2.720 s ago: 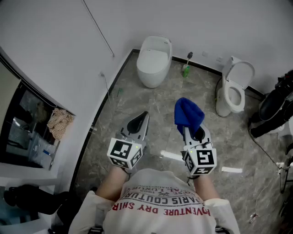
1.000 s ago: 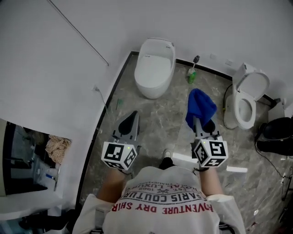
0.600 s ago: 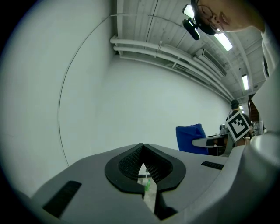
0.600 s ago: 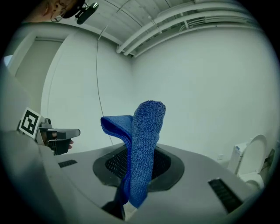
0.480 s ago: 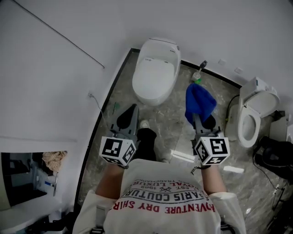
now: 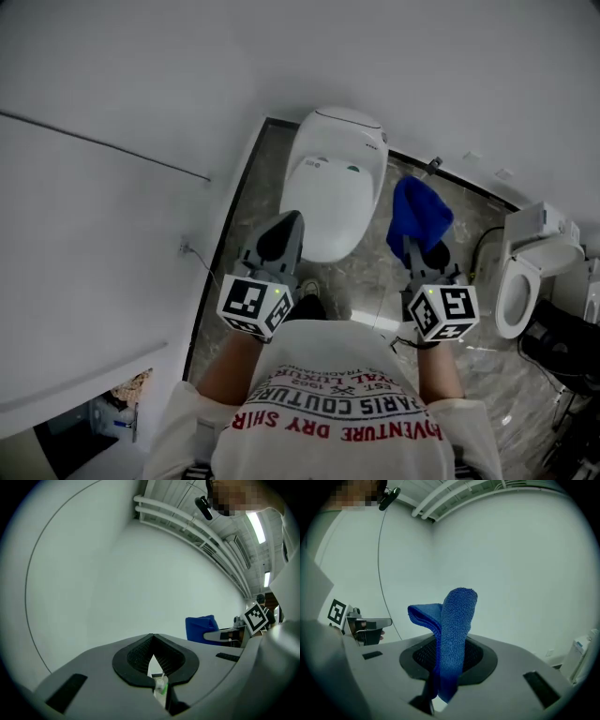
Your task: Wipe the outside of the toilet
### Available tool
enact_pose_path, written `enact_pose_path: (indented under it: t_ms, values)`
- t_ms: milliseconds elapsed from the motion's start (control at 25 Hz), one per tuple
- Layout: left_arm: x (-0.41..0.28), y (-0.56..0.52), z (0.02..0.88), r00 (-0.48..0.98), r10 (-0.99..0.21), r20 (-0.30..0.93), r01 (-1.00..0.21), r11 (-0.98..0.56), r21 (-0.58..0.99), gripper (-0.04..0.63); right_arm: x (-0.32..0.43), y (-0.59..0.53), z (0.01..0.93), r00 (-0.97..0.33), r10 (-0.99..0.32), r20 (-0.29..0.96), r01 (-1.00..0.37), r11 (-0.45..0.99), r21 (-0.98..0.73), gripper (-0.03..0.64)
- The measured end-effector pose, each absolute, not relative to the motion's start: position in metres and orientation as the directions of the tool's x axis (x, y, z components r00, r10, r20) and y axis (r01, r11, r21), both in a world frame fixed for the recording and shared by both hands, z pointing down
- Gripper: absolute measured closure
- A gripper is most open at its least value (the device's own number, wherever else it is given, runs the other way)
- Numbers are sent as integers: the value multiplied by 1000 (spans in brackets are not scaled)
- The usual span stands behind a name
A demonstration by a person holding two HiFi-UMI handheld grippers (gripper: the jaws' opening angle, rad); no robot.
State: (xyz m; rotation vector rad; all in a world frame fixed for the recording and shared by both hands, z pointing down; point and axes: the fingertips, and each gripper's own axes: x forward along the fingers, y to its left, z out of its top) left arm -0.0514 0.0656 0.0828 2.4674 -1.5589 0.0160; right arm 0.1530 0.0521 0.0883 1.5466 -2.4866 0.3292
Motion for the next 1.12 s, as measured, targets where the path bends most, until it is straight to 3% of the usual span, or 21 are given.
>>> enact_pose_path:
  t_ms: [400, 760, 1120]
  values:
    - [-89, -79, 137, 397, -885, 244, -915, -361, 181, 589, 92, -106, 144, -520, -762, 386, -837, 544, -54, 540]
    - [-85, -188, 195, 191, -932, 309, -967, -124, 224, 589, 80, -271, 219, -644, -587, 491, -698, 713, -63, 540]
    - [-67, -280, 287, 23, -908, 418, -956, 103, 276, 589, 60, -424, 303, -704, -433, 563, -483, 873, 66, 540]
